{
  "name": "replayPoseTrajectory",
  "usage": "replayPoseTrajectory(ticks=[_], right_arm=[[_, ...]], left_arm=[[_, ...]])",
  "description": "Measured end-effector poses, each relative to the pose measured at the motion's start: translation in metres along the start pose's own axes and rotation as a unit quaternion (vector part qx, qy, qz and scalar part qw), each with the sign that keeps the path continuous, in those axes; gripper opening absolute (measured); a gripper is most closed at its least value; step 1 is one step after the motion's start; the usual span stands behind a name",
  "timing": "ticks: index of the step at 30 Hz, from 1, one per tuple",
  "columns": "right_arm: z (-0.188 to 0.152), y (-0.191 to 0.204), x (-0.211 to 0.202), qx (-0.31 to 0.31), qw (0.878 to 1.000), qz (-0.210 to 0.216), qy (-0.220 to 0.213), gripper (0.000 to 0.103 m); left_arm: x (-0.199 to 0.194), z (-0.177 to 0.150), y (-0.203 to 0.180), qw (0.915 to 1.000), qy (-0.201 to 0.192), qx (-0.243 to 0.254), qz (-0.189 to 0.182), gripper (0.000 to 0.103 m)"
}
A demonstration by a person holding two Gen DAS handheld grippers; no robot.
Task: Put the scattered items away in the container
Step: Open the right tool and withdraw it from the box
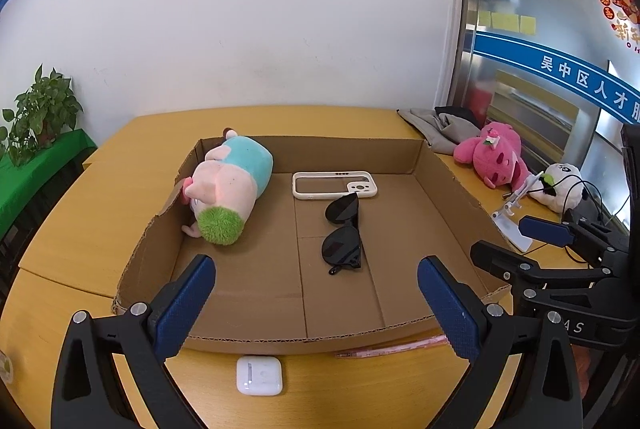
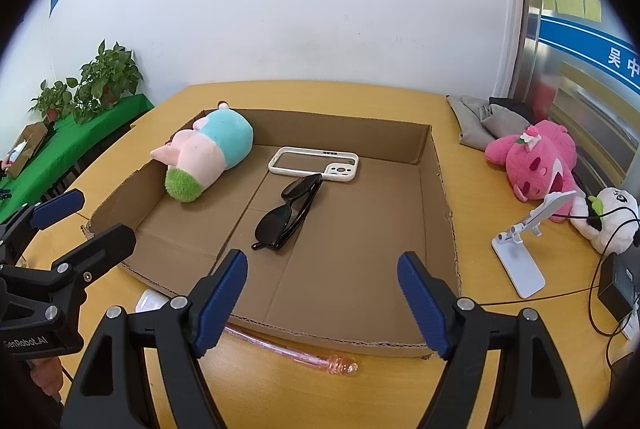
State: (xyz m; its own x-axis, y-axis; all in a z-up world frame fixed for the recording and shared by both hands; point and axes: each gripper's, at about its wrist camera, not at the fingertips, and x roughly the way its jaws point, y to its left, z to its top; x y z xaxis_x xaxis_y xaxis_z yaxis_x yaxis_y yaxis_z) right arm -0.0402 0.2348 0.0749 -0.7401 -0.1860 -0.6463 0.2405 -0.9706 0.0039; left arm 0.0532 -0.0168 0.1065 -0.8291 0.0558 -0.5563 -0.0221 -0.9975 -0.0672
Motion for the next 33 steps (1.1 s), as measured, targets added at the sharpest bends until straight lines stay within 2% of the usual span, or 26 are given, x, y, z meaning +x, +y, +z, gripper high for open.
replayPoseTrajectory(ticks=[12,21,25,30,33], right_arm=[[-0.008,-0.001,0.009,-0.006,1.0,0.001,0.011,0.077],[-0.019,-0.009,0.014,-0.003,1.0,0.005,0.027,0.077],[-0.032,-0.013,0.015,-0.015,0.998,0.042,0.038,0.077],[-0.07,-0.03,0.032,-0.026,0.987,0.126,0.1,0.078],[-0.081,-0.029,0.041,-0.046,0.984,0.124,0.116,0.078]], left_arm=[[0.008,-0.012,0.001,0.9999,0.016,-0.002,-0.003,0.103],[0.022,-0.036,0.006,0.9983,0.055,-0.011,-0.016,0.103],[0.03,-0.051,0.006,0.9959,0.086,-0.013,-0.025,0.102],[0.037,-0.071,0.01,0.9925,0.116,-0.018,-0.033,0.103],[0.043,-0.08,0.014,0.9895,0.136,-0.033,-0.036,0.103]])
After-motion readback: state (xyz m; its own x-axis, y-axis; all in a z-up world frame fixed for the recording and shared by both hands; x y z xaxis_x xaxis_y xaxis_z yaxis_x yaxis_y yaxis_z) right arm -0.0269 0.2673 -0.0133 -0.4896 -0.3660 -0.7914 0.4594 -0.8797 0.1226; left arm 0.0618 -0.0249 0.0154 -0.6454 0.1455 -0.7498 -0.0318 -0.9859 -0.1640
